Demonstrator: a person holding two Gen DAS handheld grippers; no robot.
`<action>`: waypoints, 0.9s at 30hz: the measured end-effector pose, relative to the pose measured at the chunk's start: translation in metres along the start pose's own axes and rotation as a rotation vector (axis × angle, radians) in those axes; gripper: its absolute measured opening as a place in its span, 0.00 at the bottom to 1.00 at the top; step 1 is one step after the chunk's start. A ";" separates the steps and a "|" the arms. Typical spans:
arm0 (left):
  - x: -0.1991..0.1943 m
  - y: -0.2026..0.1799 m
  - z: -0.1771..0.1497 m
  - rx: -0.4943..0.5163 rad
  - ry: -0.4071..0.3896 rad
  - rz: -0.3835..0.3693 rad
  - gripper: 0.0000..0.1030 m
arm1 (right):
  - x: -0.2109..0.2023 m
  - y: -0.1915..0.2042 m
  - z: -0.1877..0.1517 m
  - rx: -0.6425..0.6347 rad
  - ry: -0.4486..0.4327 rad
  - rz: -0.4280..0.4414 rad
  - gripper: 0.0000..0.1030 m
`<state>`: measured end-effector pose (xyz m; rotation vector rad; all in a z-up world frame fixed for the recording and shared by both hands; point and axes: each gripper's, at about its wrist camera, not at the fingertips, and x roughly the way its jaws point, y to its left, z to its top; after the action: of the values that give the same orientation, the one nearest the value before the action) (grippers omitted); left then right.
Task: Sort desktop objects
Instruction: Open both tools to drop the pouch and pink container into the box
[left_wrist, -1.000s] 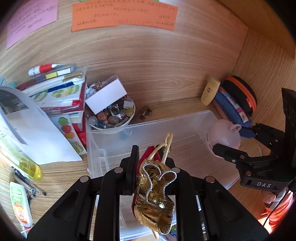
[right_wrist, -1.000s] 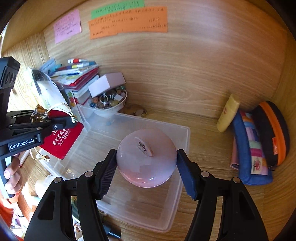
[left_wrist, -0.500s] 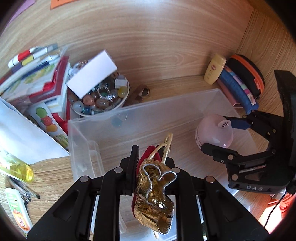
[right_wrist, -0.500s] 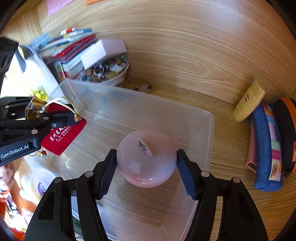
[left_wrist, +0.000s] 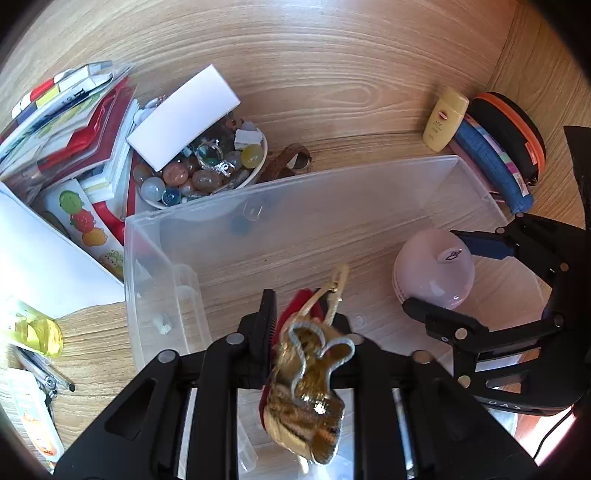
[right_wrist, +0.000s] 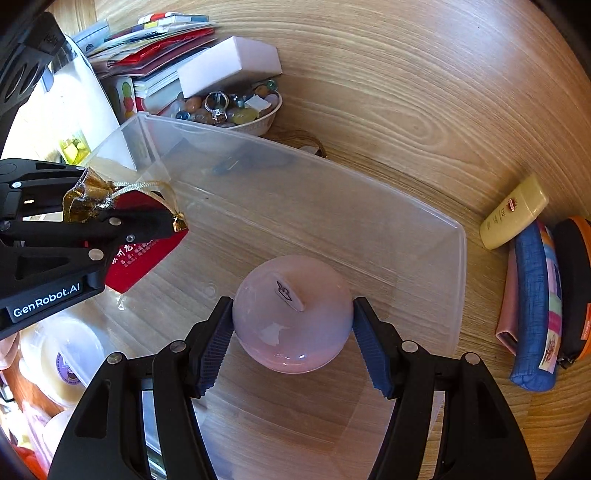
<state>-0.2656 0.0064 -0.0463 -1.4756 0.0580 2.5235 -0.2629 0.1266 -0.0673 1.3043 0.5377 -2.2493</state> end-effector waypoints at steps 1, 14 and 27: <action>0.000 0.000 0.000 0.004 0.000 -0.001 0.24 | 0.000 0.000 0.000 0.001 0.001 -0.002 0.59; -0.017 -0.019 0.001 0.045 -0.063 0.031 0.60 | -0.012 0.006 0.000 -0.018 -0.050 -0.066 0.63; -0.063 -0.011 -0.011 0.004 -0.158 0.067 0.71 | -0.060 0.021 -0.016 -0.056 -0.188 -0.170 0.74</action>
<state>-0.2240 0.0048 0.0032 -1.2884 0.0881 2.6823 -0.2145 0.1308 -0.0242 1.0407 0.6587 -2.4448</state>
